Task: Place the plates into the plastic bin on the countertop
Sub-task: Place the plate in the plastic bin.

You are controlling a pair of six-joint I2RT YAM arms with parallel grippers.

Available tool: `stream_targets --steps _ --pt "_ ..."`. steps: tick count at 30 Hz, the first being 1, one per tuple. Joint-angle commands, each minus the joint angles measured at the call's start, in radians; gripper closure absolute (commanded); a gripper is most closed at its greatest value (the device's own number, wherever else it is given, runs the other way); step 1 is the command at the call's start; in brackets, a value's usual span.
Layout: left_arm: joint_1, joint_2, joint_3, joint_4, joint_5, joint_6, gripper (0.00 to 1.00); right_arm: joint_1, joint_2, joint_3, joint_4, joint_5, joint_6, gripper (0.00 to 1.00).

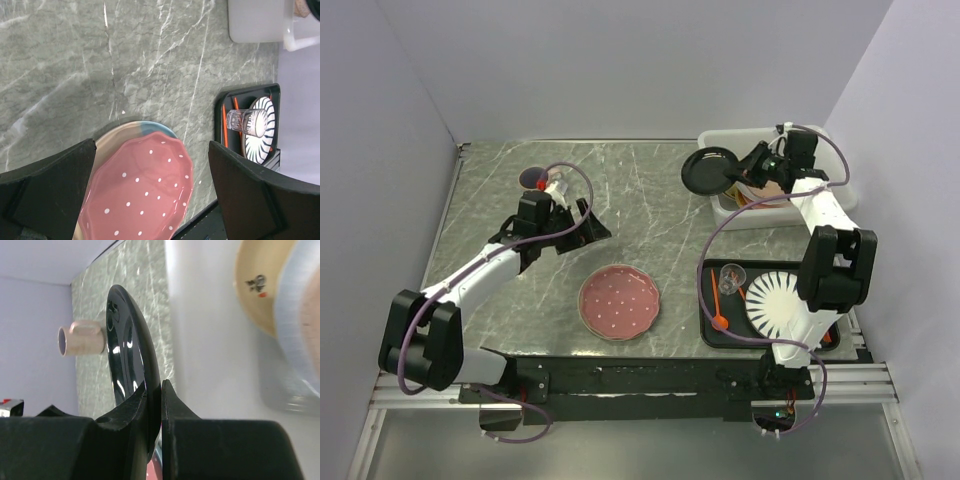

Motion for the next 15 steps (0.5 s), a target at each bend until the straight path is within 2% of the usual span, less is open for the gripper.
stream_targets --steps 1,15 --pt "-0.003 0.016 0.033 0.029 0.017 0.025 0.01 -0.034 -0.017 0.048 0.02 0.013 0.014 1.0" --pt "-0.003 0.053 0.032 0.068 0.052 0.025 0.01 -0.133 -0.037 0.049 -0.006 0.159 -0.003 1.0"
